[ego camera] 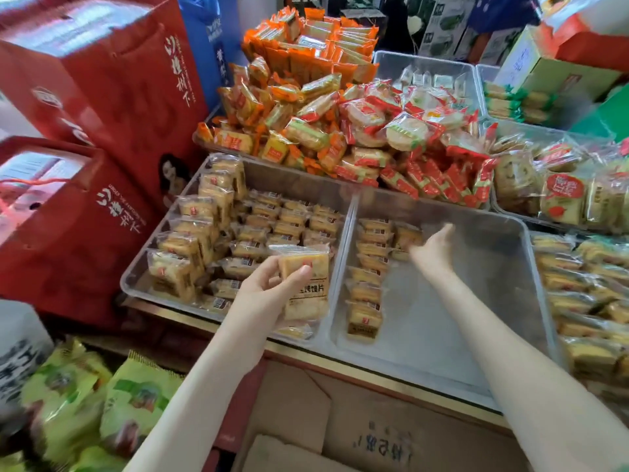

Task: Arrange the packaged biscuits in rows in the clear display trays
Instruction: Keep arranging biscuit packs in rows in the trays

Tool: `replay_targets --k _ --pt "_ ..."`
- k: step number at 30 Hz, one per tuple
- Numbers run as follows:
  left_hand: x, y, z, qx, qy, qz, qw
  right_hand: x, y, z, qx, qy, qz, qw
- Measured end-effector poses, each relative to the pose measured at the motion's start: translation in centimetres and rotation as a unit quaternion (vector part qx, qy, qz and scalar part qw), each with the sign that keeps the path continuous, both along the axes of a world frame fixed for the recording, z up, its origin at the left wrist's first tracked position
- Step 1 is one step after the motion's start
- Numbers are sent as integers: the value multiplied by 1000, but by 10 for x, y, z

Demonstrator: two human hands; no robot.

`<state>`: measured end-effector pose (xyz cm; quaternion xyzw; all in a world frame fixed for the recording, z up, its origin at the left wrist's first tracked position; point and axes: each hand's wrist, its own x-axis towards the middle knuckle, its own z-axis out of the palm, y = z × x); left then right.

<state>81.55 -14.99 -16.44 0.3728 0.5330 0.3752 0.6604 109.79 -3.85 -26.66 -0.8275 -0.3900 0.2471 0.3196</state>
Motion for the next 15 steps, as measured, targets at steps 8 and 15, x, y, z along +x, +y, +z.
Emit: replay_targets --k 8,15 --pt "19 -11 62 55 123 -238 962 -70 -153 172 5 174 337 925" --pt "21 -42 99 117 10 -208 971 -64 -206 210 147 419 88 892"
